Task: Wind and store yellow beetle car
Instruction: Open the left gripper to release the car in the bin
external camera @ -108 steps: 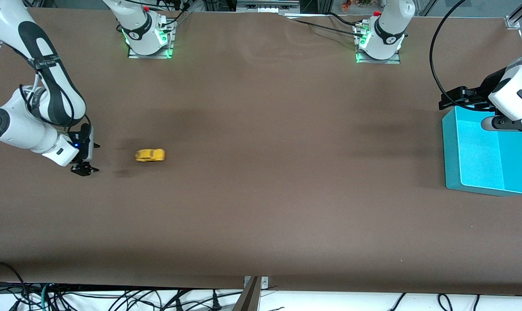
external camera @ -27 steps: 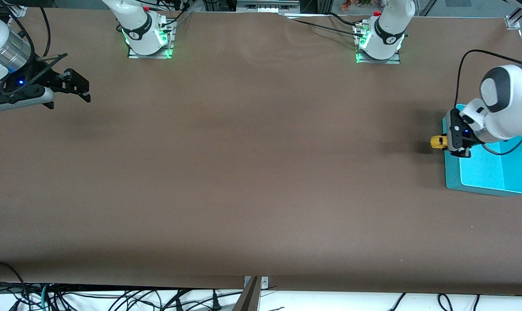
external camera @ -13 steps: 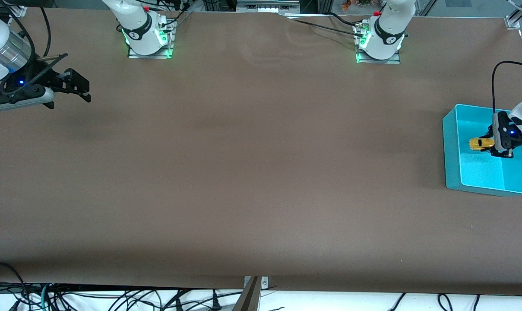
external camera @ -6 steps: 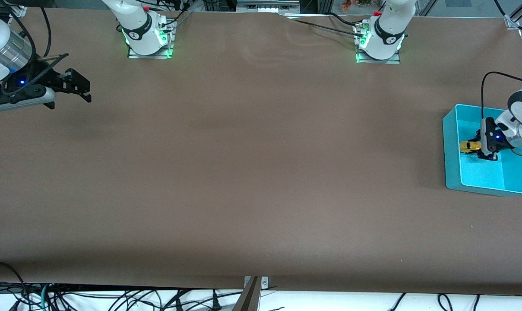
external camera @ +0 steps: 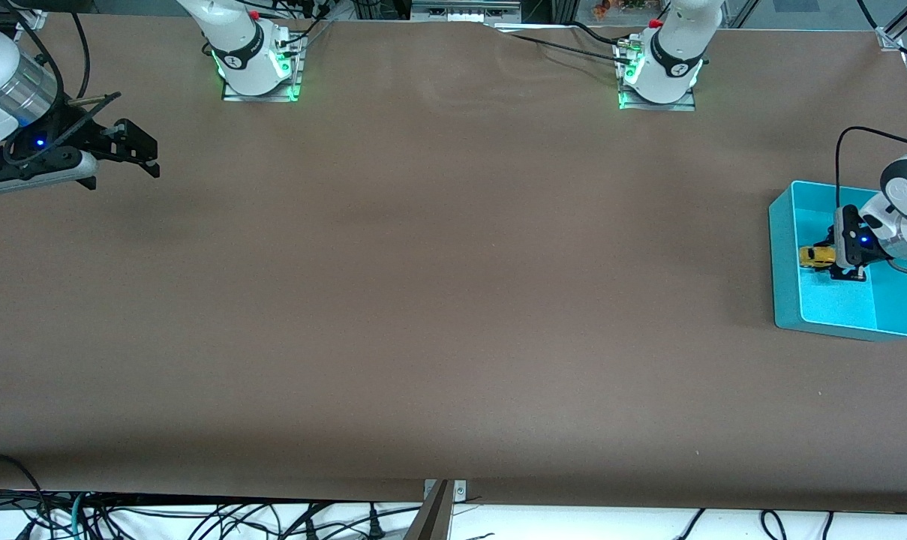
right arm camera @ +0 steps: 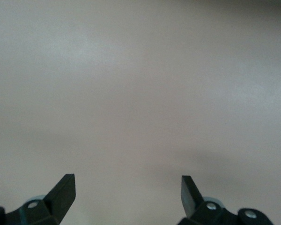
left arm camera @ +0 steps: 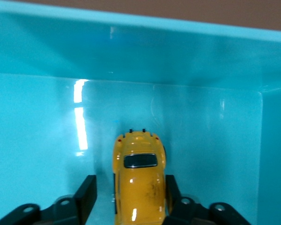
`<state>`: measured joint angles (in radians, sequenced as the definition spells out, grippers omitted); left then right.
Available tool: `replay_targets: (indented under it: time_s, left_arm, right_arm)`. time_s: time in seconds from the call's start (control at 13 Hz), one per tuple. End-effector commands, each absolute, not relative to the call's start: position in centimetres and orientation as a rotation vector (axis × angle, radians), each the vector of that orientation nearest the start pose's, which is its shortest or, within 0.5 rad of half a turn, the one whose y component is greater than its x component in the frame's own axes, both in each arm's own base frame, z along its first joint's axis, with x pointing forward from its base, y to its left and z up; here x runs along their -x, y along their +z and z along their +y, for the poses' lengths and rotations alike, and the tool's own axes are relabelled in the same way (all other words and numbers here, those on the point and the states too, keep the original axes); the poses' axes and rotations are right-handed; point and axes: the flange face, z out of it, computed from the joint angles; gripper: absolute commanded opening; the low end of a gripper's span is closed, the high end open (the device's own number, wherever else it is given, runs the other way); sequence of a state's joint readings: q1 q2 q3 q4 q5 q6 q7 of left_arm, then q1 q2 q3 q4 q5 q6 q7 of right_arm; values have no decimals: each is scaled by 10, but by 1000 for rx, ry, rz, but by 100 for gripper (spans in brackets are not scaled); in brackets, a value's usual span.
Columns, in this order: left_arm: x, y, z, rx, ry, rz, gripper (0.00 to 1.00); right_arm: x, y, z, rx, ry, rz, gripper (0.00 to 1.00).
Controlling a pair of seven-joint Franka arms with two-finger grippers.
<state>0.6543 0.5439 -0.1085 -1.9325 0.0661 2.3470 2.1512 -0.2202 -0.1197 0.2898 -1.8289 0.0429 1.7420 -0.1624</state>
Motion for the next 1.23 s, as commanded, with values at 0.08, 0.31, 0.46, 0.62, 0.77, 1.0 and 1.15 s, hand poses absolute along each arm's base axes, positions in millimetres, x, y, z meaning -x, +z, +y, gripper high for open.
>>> replay_targets:
  time_s: [0.08,0.31,0.46,0.62,0.77,1.0,1.15]
  left_arm:
    - [-557,245,296,2171,67,2445,100]
    - [-571,315,278,2316,87,2265,100]
    - [-588,375,235,2357,-26,2143,100]
    - [-591,427,178,2504,-20,1993,100]
    - [-599,470,123,2720,40,1792,100]
    - [-603,523,43,2799,62,1614,100]
    - [-593,544,-1,2930,73,1324,100]
  right_arm:
    - [-526,584,50,3115,-58,-342,100]
    - [-527,584,54,3115,-65,-355,100]
    - [-527,584,59,3114,-66,-369,100]
    - [-527,583,60,3115,-62,-355,100]
    - [-527,582,60,3116,-59,-350,100]
    - [-528,581,60,3113,-55,-354,100]
    - [-527,582,60,3112,-54,-349,100]
